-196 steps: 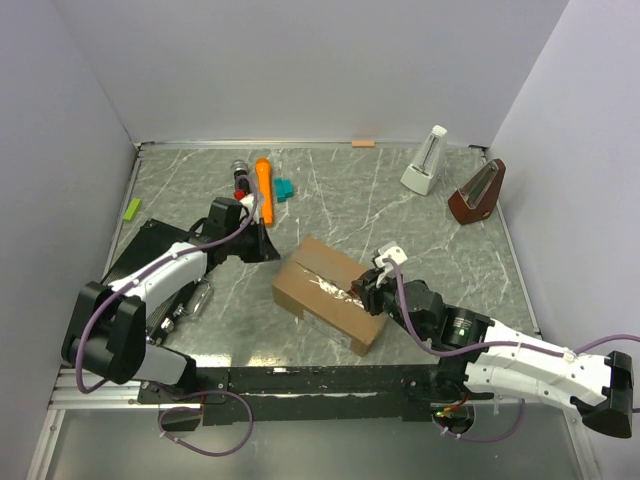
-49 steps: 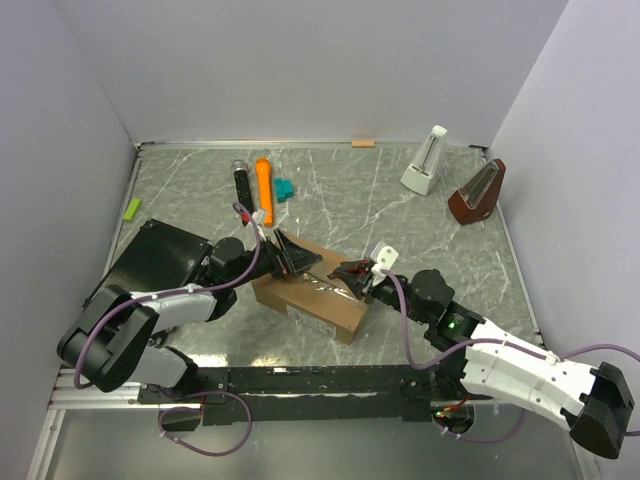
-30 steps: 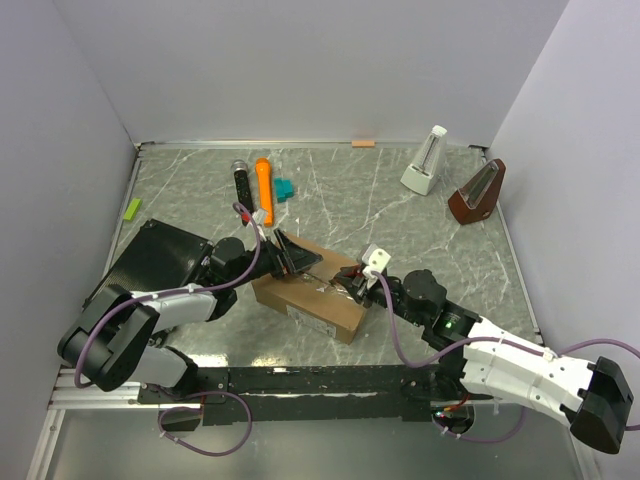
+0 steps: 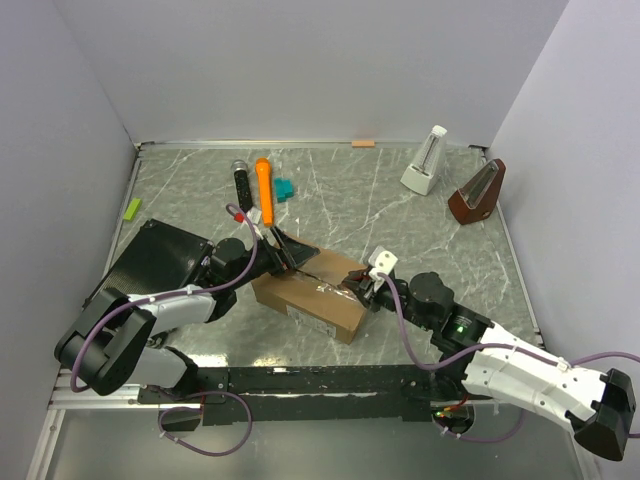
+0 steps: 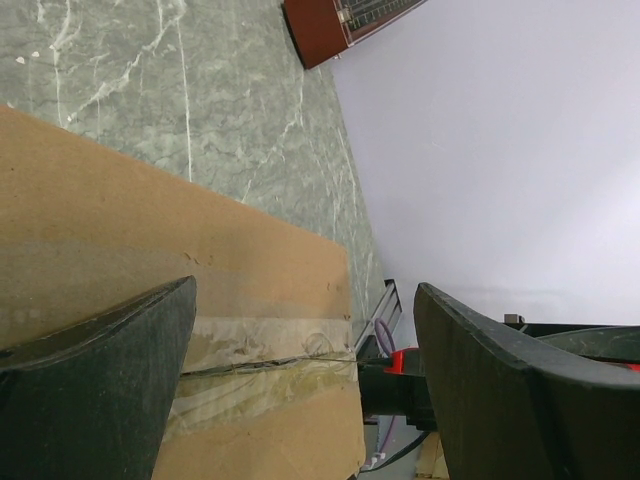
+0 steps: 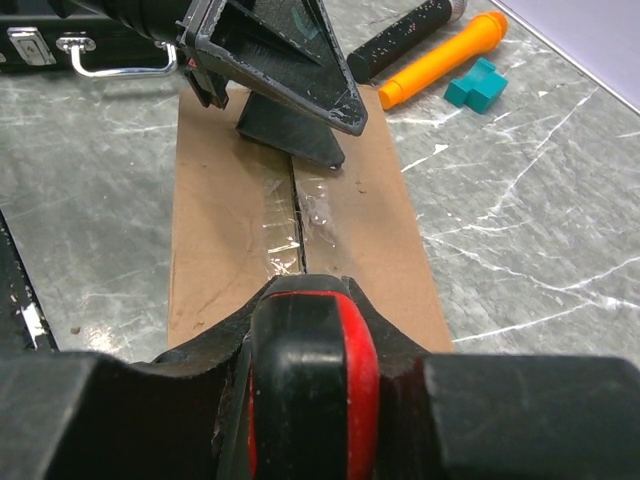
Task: Unpack the express box
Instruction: Cut the express box at the center of the board.
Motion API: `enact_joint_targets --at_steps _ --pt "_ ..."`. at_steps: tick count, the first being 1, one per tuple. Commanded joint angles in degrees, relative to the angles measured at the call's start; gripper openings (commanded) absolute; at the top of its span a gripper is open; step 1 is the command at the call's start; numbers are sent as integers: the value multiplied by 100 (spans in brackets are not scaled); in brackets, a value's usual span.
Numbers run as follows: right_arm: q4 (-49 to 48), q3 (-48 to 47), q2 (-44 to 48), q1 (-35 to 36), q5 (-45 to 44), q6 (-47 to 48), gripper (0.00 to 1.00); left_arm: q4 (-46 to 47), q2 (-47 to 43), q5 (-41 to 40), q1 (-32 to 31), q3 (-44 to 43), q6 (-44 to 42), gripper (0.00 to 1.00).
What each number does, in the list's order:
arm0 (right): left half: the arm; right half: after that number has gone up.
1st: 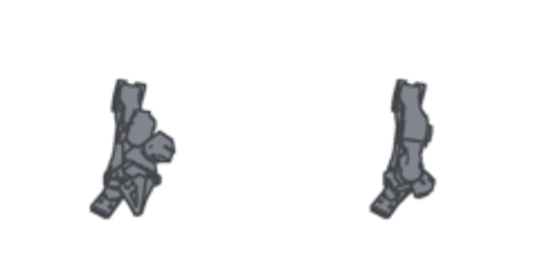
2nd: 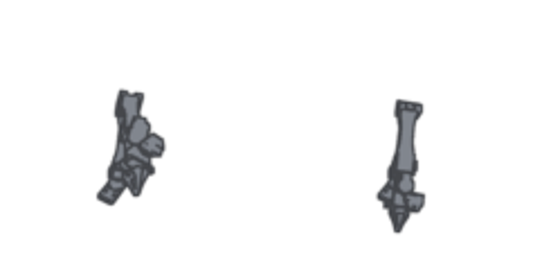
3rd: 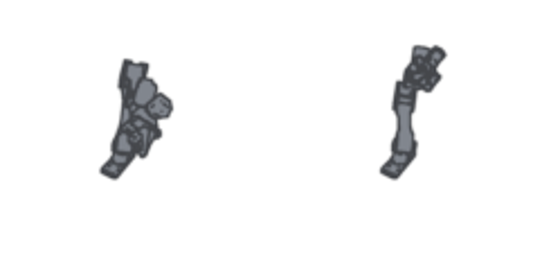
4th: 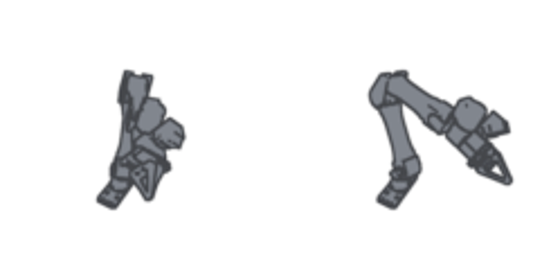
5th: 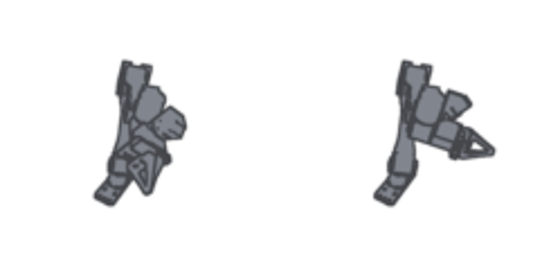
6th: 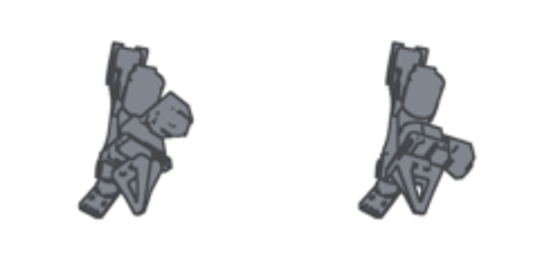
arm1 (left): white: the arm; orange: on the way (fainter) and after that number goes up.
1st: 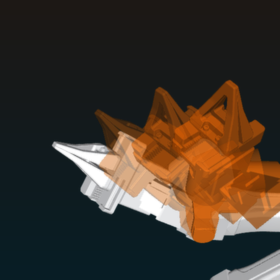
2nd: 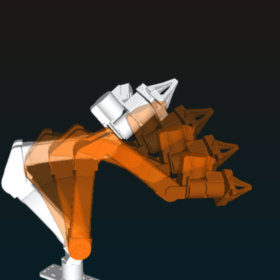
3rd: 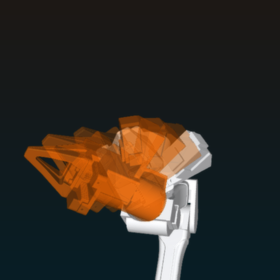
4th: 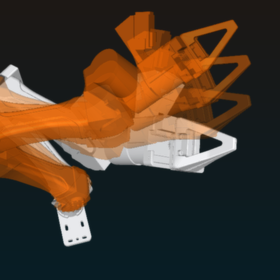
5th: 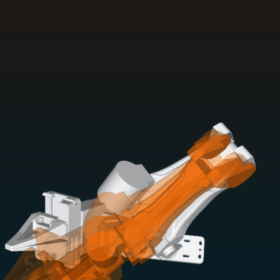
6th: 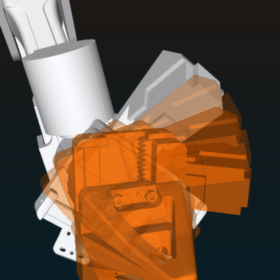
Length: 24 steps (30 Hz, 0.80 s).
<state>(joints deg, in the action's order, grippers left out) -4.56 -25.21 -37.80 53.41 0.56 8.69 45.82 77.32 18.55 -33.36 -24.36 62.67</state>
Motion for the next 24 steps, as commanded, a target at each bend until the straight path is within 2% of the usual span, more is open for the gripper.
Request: enact_joint_targets --at_steps 1,24 --pt "420 -361 124 38 -231 -69 0 -750 117 -343 49 186 -212 94" --pt "1861 -792 80 73 -671 -403 0 -812 55 -448 49 230 -185 94"
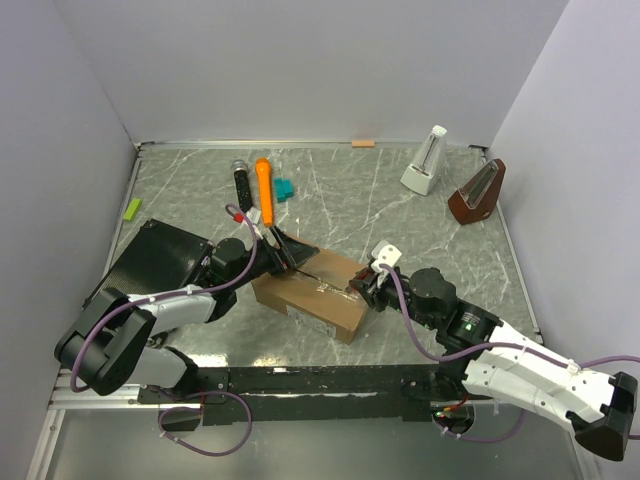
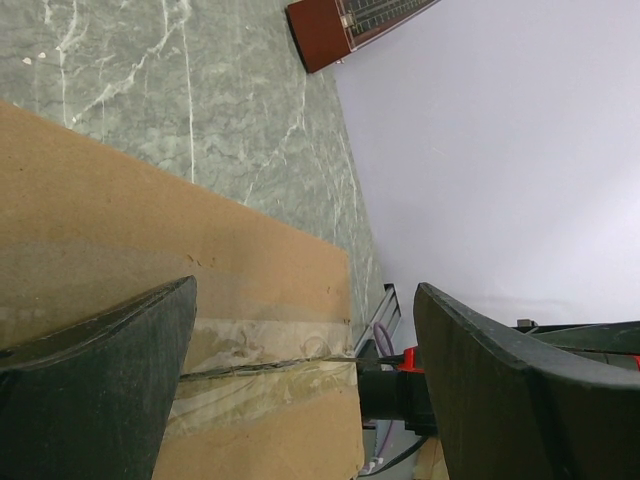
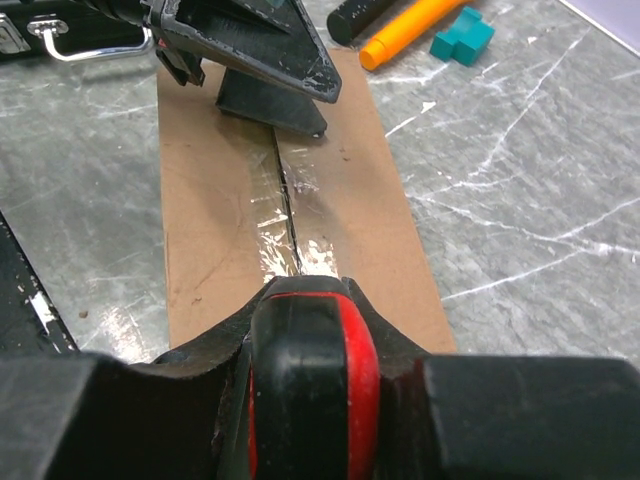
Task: Unpack the express box
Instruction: Cut the express box at the center of the board.
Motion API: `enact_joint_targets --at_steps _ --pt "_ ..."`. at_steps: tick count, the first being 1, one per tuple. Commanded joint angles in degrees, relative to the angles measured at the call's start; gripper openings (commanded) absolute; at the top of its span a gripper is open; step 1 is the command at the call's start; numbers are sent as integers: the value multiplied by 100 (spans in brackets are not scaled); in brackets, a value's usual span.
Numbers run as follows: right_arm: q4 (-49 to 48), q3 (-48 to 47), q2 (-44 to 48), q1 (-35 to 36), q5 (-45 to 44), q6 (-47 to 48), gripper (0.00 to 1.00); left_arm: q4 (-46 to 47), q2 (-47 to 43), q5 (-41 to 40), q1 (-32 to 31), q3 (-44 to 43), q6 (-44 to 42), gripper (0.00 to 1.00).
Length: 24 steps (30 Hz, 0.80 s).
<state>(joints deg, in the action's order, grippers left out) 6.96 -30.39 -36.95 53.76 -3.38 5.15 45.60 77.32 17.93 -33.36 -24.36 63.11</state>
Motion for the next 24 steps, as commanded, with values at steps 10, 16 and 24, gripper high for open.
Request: enact_joint_targets --at_steps 10,16,24 --pt "1228 -459 -84 74 -418 -233 0 -790 38 -422 49 256 -194 94" --pt "1580 -590 -84 91 -480 -330 0 -834 29 -457 49 247 -194 94" --pt "1817 -687 -67 109 -515 -401 0 -860 47 -501 49 256 -168 94"
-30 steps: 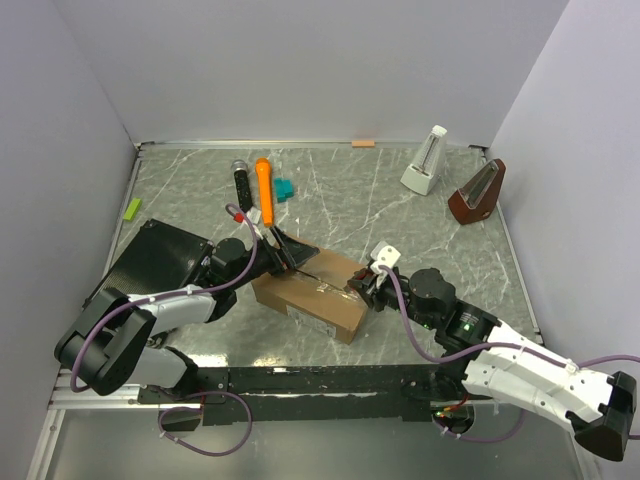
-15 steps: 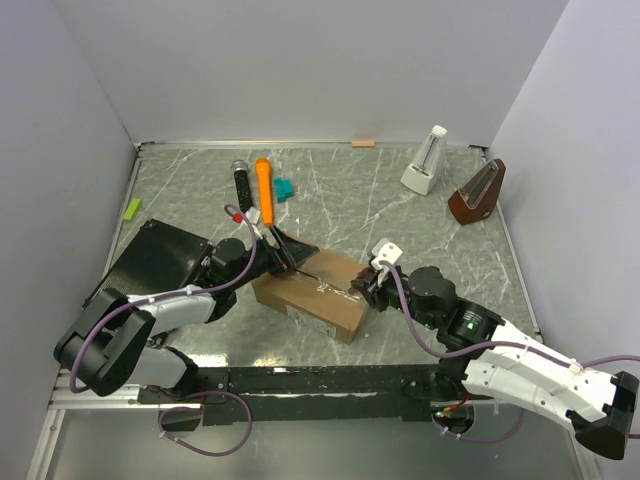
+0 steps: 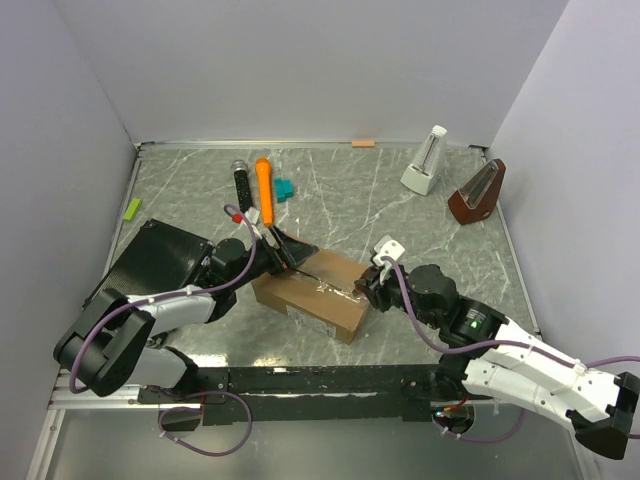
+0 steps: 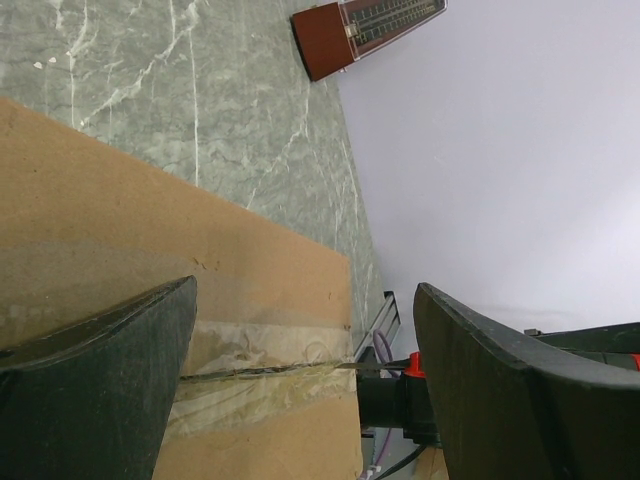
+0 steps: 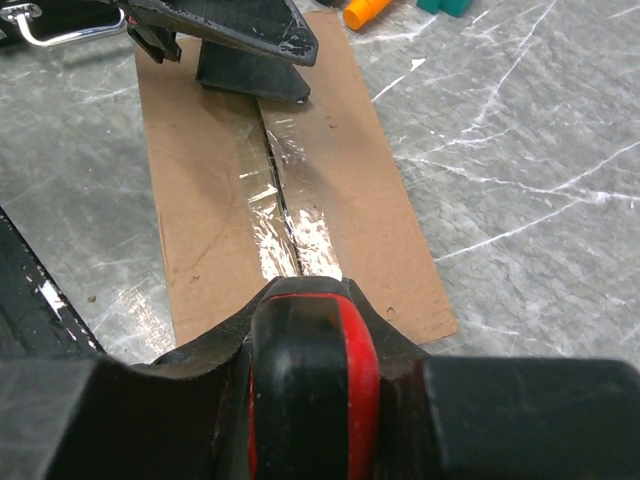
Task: Unpack the express box
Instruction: Cut the express box at the center of the board.
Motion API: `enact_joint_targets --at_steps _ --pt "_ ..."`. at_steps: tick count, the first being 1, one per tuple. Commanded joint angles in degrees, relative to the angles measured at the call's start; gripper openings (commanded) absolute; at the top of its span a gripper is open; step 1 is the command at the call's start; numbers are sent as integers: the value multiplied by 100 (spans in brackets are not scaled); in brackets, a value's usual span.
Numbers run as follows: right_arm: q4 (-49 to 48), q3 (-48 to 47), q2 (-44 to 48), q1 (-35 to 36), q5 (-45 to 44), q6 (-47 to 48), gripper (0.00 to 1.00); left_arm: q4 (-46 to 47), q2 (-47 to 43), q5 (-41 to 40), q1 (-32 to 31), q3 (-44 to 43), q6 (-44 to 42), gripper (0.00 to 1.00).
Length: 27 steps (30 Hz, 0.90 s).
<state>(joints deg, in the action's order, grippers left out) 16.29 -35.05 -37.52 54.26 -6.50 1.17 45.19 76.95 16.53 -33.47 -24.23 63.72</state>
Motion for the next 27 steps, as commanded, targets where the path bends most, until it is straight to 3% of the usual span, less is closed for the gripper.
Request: enact_joint_targets --at_steps 1,10,27 --pt "936 -265 -36 58 -211 -20 0 -827 75 -379 69 261 -229 94" --pt "2035 -1127 -906 58 -343 -372 0 -907 57 -397 60 226 -255 94" --pt "2633 -1347 -546 58 -809 -187 0 -1047 40 -353 60 173 -325 94"
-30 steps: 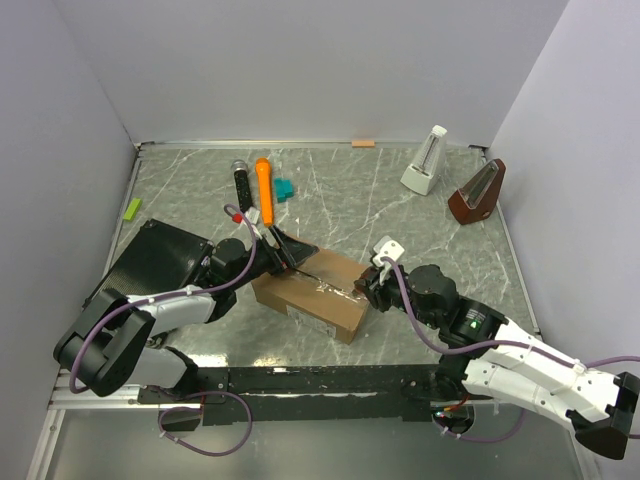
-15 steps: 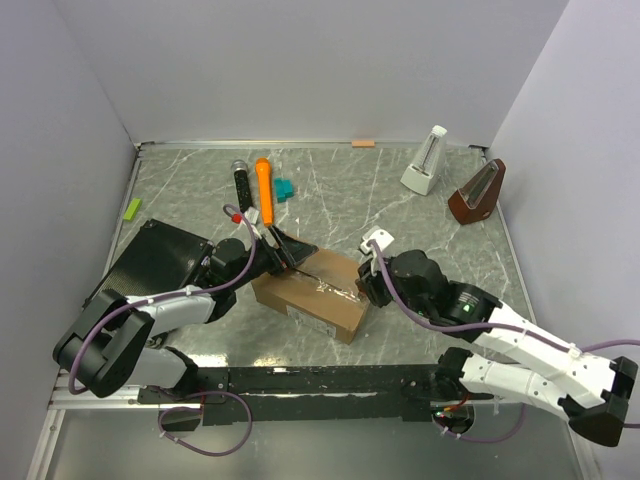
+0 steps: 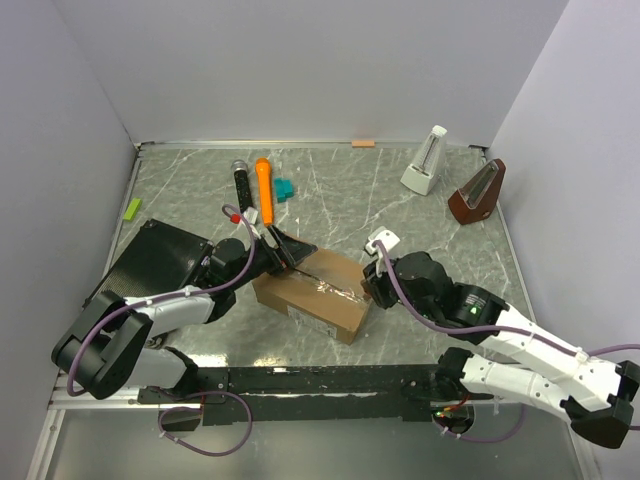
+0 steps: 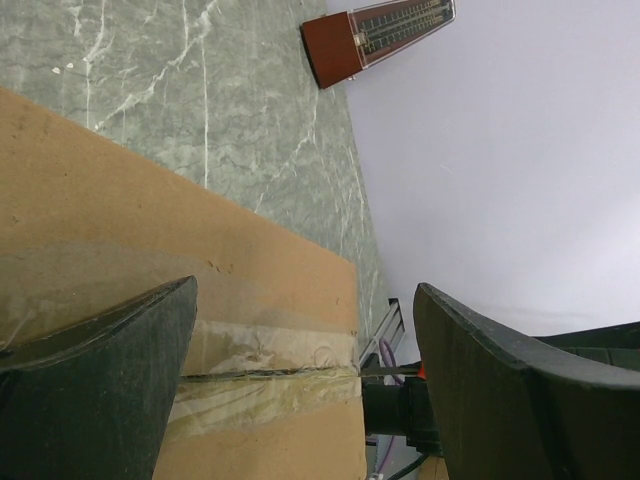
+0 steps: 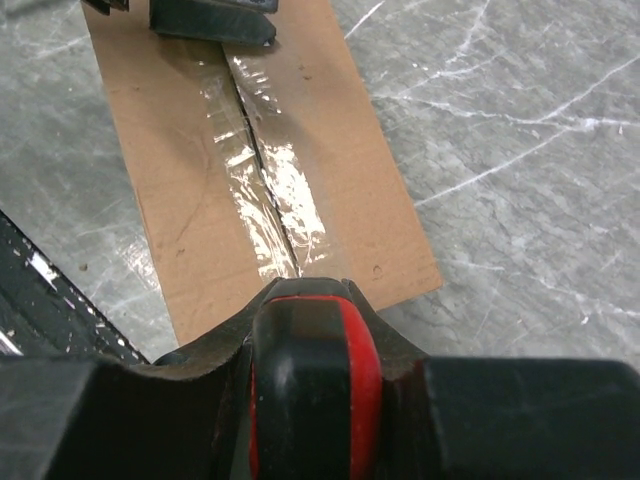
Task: Unpack the express box
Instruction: Cut the express box at the center of the board.
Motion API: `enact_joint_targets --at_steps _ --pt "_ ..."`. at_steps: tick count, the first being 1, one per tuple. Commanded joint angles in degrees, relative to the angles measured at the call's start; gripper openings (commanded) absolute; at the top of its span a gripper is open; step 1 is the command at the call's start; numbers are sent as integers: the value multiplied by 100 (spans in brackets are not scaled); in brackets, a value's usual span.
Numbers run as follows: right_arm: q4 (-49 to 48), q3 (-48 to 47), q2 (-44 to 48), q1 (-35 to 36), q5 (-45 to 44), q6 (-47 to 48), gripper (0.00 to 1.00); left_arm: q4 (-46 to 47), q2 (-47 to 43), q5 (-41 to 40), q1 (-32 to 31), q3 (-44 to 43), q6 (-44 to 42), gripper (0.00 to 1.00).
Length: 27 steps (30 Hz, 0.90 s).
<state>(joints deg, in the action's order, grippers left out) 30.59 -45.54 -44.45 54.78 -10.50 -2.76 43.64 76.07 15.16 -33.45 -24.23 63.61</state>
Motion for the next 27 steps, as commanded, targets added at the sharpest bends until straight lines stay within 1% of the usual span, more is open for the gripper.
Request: enact_joint_targets --at_steps 1,4,6,9,13,20,23,27 --pt "1221 -306 199 6 -391 206 0 -909 136 -206 75 164 -332 94" --pt "1099 -298 418 6 -330 224 0 -936 145 -189 58 164 -358 94" --pt "784 -228 612 6 -190 224 0 -910 162 -171 67 164 -350 94" --pt "11 -52 867 6 -58 452 0 -883 189 -162 67 173 -323 94" --pt "-1271 316 1017 15 241 706 0 -848 215 -110 58 147 -315 94" --pt "-3636 1494 1079 15 1198 1278 0 -769 259 -22 58 129 -323 94" --pt "-3893 1566 833 6 1401 1296 0 -716 268 31 67 146 -306 94" --pt "-4104 1644 613 6 1376 1349 0 -707 285 40 67 164 -297 94"
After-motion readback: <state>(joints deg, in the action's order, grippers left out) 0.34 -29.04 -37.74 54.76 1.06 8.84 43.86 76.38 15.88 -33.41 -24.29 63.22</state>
